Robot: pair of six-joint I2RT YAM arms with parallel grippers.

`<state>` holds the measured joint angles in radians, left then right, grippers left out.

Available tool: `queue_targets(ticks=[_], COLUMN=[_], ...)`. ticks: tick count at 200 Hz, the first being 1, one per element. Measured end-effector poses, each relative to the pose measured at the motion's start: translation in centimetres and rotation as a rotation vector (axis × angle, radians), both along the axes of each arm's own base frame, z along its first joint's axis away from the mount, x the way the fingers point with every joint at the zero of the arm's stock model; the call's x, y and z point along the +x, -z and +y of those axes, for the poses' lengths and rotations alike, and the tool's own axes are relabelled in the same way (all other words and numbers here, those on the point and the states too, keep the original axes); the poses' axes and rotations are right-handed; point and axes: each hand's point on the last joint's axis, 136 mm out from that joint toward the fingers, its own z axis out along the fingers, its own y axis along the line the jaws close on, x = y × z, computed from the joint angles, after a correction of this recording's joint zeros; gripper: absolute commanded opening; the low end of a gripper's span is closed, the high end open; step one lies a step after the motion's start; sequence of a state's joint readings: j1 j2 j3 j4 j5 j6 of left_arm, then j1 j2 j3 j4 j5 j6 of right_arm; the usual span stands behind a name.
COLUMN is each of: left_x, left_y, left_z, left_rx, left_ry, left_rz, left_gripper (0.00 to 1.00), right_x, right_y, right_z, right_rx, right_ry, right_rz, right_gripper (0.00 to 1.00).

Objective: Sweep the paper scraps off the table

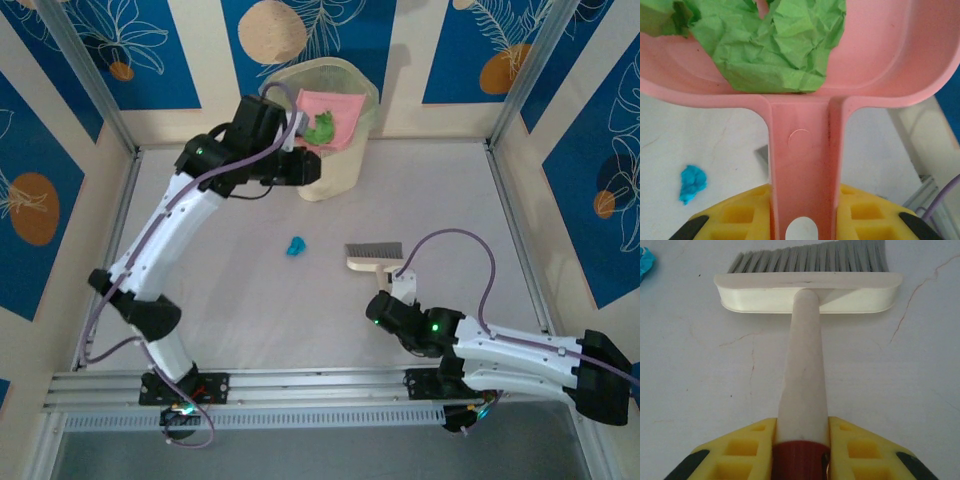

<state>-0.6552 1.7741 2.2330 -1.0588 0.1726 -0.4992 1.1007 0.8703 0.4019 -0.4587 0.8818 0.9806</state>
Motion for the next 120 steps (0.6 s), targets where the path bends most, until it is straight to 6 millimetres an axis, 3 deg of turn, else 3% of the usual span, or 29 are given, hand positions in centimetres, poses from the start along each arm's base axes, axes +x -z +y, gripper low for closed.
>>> queue_targets(ticks=[79,120], left_x=[6.4,9.6], left_y=[-0.3,-1.9], left_z=[-3.3,-4.4], left_rx=[-0.333,-0.549], left_ry=[0.006,0.009], left_rz=[0.188,0.265], left_gripper=[0.00,0.00], right_x=[0.1,-0.5], right_y=[-0.1,-0.3], right_z=[1.8,2.4], right_rx=[-0.047,-0.057], right_ry=[-0.057,-0.077], right_rz=[0.004,0.018], right_gripper=[0.00,0.00])
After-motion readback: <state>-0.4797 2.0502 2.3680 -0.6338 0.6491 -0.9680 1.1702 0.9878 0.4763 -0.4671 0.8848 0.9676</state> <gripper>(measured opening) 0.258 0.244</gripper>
